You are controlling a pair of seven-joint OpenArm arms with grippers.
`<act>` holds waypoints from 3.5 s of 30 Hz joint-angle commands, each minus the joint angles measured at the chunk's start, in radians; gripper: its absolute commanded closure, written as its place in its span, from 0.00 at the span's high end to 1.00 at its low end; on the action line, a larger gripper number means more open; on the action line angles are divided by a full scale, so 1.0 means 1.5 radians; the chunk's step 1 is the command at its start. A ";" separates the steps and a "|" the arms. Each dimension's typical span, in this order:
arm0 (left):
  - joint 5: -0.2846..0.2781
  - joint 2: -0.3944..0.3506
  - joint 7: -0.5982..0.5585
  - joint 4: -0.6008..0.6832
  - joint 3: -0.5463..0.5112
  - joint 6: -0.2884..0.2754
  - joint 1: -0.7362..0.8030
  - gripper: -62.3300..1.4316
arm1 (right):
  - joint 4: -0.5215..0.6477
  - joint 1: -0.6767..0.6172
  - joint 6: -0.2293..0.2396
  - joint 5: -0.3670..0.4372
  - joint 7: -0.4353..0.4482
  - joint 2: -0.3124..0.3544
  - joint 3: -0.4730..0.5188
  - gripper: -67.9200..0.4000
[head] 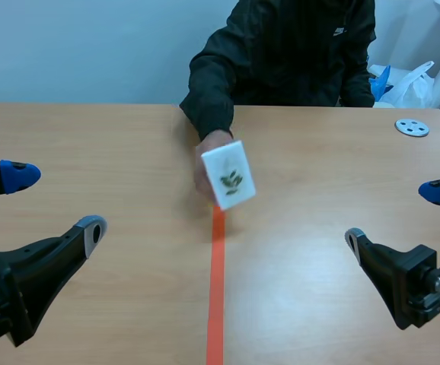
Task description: Sort the leaf by its shape. The table is split by an orange tape line. A compound leaf with several leaflets goes to the left side, a simple leaf with one blade goes to the right side. Return to the home posture when a red brick is placed on the table.
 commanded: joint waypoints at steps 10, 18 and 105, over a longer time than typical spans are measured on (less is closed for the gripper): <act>-0.006 0.003 -0.009 0.012 0.005 -0.002 0.000 1.00 | 0.005 0.000 0.000 0.002 0.005 0.003 0.008 1.00; -0.006 0.003 -0.009 0.012 0.005 -0.002 0.000 1.00 | 0.005 0.000 0.000 0.002 0.005 0.003 0.008 1.00; -0.006 0.003 -0.010 0.012 0.005 -0.002 -0.001 1.00 | -0.282 0.332 0.054 -0.090 0.017 -0.061 -0.294 1.00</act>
